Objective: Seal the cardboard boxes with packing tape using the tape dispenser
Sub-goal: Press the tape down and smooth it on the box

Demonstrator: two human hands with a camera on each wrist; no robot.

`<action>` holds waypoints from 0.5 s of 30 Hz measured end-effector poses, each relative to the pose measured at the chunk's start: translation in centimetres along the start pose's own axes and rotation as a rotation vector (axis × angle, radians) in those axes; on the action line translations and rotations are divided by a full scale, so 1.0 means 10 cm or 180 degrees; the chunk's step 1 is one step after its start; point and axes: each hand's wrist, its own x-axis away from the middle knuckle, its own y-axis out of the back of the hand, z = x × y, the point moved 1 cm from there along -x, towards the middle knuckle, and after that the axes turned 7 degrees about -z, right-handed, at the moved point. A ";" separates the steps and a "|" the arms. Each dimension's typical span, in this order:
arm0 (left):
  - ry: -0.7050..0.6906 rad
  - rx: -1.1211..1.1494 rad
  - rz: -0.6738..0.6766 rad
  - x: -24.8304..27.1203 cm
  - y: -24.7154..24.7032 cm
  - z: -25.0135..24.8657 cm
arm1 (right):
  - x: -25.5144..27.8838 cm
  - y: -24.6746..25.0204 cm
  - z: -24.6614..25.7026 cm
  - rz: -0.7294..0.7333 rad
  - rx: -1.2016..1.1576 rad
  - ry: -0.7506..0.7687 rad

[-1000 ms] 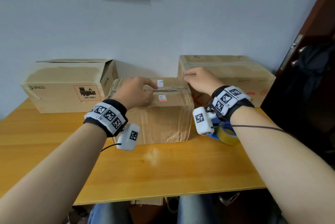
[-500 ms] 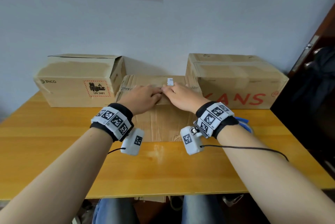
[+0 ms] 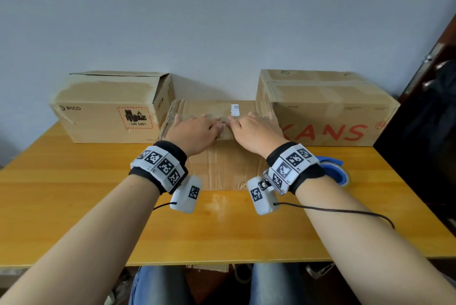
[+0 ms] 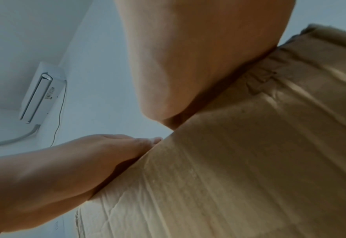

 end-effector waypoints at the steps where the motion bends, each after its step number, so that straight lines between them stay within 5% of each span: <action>1: 0.0033 -0.0039 -0.0017 0.01 0.00 -0.01 | -0.01 -0.01 -0.01 -0.0042 0.0049 -0.0059; 15: 0.0648 0.0029 -0.0254 0.15 0.15 0.17 | 0.11 -0.01 -0.31 -0.0249 0.0232 -0.0577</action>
